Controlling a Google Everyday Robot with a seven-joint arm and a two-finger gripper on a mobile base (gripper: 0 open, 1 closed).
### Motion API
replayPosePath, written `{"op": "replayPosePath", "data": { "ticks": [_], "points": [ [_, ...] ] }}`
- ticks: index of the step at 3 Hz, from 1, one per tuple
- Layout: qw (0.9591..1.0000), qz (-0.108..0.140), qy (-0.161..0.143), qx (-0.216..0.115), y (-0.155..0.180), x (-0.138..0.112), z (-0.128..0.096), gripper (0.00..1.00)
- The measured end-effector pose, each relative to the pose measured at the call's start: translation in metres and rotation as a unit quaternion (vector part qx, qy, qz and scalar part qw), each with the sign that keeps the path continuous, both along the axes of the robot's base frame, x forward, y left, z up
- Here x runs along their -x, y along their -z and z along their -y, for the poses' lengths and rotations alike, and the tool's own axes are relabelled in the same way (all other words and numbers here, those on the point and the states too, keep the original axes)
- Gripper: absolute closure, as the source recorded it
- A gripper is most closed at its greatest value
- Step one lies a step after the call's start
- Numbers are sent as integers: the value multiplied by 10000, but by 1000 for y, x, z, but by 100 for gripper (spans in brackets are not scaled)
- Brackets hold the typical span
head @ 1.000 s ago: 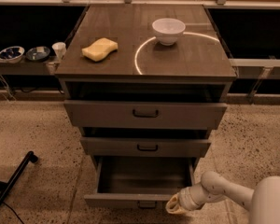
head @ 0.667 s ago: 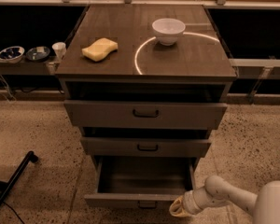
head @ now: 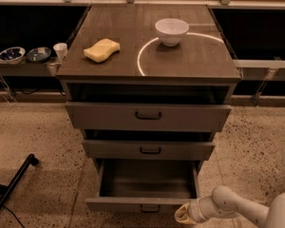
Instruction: Close bottom drawer
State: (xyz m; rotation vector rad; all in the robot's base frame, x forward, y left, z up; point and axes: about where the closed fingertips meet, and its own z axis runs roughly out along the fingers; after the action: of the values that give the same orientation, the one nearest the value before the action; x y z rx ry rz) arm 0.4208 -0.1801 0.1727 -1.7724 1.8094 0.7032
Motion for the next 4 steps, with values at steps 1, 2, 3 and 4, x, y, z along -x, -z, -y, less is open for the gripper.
{"op": "replayPosePath", "data": {
  "ticks": [1, 2, 3, 4],
  "points": [
    [9993, 160, 351, 9, -1, -15, 1, 100],
    [9944, 540, 907, -27, -5, -38, 2, 100],
    [9858, 892, 1415, -110, -7, -63, 7, 100],
    [9809, 1052, 1630, -132, -8, -76, 9, 100]
  ]
}}
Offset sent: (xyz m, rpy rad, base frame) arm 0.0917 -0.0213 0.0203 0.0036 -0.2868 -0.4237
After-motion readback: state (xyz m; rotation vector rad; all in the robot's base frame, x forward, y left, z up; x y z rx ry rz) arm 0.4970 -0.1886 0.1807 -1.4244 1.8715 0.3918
